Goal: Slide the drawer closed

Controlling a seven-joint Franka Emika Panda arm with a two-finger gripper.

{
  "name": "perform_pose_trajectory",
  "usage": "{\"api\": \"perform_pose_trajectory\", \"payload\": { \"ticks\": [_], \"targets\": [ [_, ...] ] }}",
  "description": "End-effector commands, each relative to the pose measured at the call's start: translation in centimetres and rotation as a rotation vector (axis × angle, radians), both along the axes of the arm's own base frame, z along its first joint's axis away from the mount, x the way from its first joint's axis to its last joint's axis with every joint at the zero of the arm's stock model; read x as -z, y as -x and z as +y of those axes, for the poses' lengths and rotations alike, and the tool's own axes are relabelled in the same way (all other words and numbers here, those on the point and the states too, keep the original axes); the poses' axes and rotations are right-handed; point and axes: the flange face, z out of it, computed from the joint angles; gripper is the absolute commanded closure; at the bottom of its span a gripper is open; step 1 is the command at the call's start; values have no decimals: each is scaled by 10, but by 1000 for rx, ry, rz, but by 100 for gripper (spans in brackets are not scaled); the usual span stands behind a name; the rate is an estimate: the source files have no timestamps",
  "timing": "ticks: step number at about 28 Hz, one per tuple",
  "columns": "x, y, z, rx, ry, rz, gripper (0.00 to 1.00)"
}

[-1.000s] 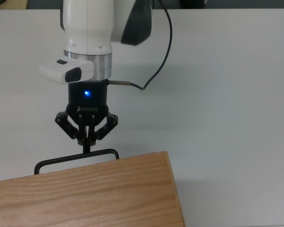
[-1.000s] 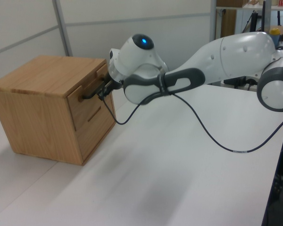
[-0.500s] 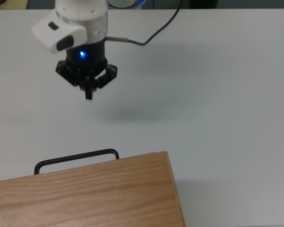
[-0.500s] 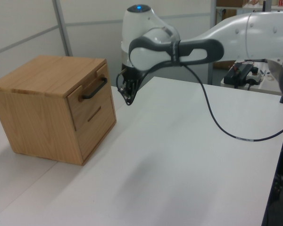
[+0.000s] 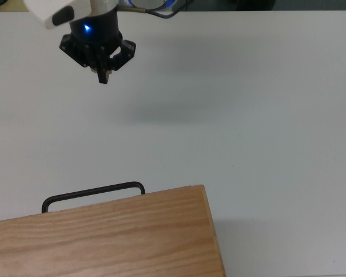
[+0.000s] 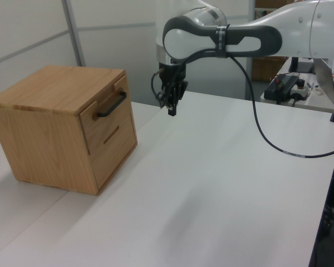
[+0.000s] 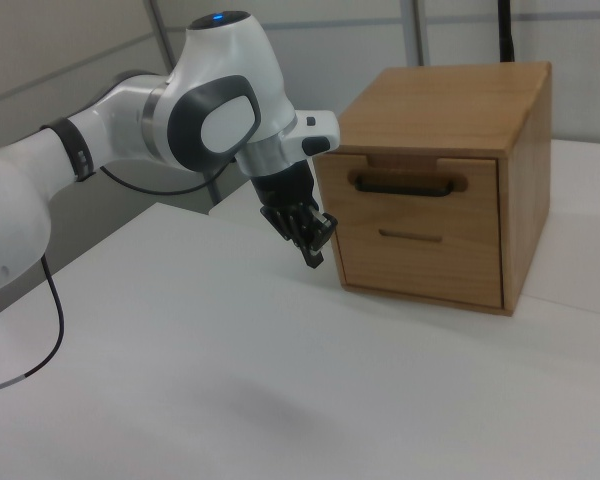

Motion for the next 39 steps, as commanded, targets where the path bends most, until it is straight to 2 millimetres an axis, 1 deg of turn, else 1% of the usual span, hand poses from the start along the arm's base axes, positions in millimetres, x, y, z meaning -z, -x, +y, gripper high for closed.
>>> {"api": "perform_pose_trajectory", "payload": {
  "ticks": [1, 2, 3, 4, 5, 12, 19, 39],
  "targets": [
    [-7, 18, -6, 21, -19, 31, 61],
    [-7, 19, -7, 20, -18, 37, 53],
    [-9, 22, -10, 11, -17, 48, 26],
    [-10, 24, -11, 6, -16, 55, 7],
    [-10, 25, -11, 0, -16, 60, 0],
    [-14, 27, -12, -11, -14, 55, 0],
    [-15, 28, -19, 1, -13, 55, 0],
    [-17, 28, -19, -2, -12, 51, 0]
  ]
}}
